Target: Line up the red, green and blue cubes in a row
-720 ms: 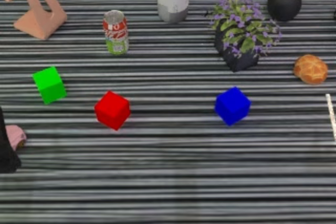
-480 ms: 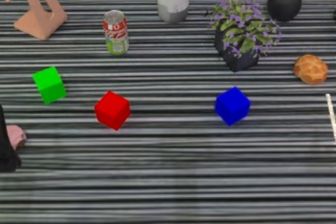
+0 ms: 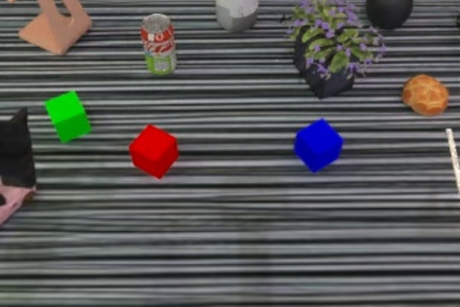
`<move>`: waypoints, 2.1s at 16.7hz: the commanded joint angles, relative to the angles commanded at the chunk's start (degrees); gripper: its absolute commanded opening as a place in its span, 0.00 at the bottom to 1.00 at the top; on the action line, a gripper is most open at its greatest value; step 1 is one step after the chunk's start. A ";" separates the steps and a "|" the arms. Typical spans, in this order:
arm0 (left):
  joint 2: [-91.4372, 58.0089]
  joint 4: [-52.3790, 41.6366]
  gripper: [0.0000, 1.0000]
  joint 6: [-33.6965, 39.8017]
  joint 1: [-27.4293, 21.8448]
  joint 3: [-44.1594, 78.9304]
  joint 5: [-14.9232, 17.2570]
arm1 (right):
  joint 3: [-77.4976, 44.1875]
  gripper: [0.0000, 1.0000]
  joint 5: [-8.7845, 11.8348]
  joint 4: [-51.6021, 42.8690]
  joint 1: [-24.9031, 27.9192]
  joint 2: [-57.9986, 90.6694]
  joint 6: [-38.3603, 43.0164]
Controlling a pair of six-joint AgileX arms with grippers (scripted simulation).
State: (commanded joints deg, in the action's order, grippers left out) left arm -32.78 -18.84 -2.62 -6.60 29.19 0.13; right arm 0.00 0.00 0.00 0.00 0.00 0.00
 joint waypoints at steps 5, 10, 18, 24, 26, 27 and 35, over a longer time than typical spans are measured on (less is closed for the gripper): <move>-33.64 -16.76 1.00 -2.34 -5.39 23.81 -0.01 | 0.00 1.00 0.00 0.00 0.00 0.00 0.00; -63.30 -32.34 1.00 -4.53 -10.54 45.79 0.10 | 0.00 1.00 0.00 0.00 0.00 0.00 0.00; -89.82 -46.17 1.00 -6.67 -15.56 69.22 0.04 | 0.00 1.00 0.00 0.00 0.00 0.00 0.00; -91.35 -46.96 1.00 -6.80 -15.89 70.74 0.03 | 0.00 1.00 0.00 0.00 0.00 0.00 0.00; -91.29 -46.65 1.00 -6.79 -15.61 70.43 0.03 | 0.00 1.00 0.00 0.00 0.00 0.00 0.00; -91.60 -45.90 1.00 -6.87 -15.68 69.83 0.03 | 0.00 1.00 0.00 0.00 0.00 0.00 0.00; -97.87 -30.22 1.00 -6.97 -15.80 60.62 0.09 | 0.00 1.00 0.00 0.00 0.00 0.00 0.00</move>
State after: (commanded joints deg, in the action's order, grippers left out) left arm -130.66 -49.05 -9.59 -22.39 89.81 0.22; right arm 0.00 0.00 0.00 0.00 0.00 0.00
